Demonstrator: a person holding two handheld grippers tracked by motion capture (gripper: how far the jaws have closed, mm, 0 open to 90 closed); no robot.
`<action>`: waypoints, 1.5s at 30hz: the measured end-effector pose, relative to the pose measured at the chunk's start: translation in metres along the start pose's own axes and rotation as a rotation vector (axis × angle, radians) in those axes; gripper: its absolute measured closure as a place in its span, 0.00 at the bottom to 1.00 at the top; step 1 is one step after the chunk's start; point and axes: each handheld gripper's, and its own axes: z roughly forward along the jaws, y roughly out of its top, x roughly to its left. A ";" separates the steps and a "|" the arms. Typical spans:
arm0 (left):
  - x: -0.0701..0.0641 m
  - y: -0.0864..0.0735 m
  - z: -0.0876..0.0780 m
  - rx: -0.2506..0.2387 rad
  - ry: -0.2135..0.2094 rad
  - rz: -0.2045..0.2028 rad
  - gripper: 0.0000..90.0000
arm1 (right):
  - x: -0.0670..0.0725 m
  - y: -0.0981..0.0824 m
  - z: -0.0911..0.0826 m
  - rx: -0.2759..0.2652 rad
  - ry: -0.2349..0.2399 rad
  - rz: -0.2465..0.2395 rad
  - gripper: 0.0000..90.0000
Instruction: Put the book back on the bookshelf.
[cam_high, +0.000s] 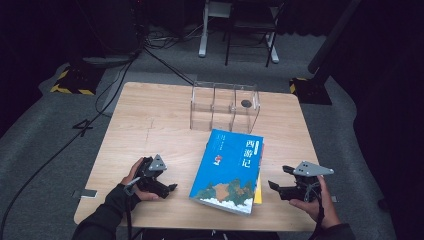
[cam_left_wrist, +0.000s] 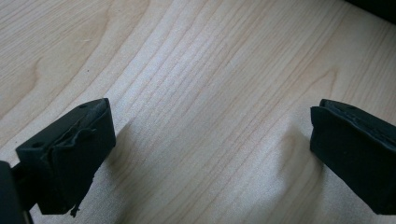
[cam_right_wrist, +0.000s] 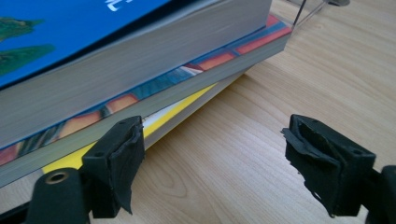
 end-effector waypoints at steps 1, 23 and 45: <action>0.000 0.000 0.000 -0.001 0.001 0.000 0.01 | 0.001 0.001 -0.001 -0.003 0.001 -0.001 0.23; -0.001 0.000 0.000 0.002 0.009 -0.007 0.01 | 0.040 0.034 -0.017 -0.079 0.077 -0.065 0.25; -0.004 0.014 0.007 -0.020 -0.022 0.026 0.21 | 0.042 0.043 0.024 0.063 0.264 -0.013 0.15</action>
